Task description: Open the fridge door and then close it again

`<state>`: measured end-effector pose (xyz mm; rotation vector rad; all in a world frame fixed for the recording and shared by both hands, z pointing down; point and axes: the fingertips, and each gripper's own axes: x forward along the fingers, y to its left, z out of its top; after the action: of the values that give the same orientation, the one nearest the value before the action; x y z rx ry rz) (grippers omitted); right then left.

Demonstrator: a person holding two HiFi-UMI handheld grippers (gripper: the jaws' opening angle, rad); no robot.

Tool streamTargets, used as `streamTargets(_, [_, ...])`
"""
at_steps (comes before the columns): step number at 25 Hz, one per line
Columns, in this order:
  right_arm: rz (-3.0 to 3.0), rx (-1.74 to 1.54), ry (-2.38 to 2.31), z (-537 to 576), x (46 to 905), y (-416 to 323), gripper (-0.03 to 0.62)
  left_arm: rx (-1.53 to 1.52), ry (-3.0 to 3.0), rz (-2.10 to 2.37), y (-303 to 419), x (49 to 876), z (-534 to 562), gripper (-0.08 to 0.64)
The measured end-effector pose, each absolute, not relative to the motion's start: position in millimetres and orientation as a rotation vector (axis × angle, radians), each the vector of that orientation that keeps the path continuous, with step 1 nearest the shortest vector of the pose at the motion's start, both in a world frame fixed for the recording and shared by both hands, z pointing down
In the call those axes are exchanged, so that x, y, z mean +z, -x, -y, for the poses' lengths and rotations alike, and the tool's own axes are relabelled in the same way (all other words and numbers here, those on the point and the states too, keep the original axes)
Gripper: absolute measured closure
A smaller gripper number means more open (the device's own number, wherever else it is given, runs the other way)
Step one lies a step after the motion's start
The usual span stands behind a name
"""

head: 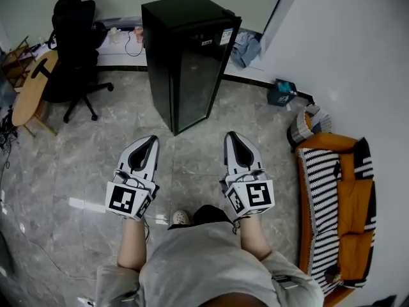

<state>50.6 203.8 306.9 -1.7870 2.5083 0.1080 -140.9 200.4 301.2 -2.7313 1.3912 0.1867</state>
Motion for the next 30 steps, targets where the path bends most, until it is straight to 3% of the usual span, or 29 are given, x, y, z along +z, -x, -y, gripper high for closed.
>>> streamTargets(30, [-2.618, 0.095, 1.606, 0, 300, -102, 0.566, 0.196, 2.661, -1.549, 83, 296, -18, 0.545])
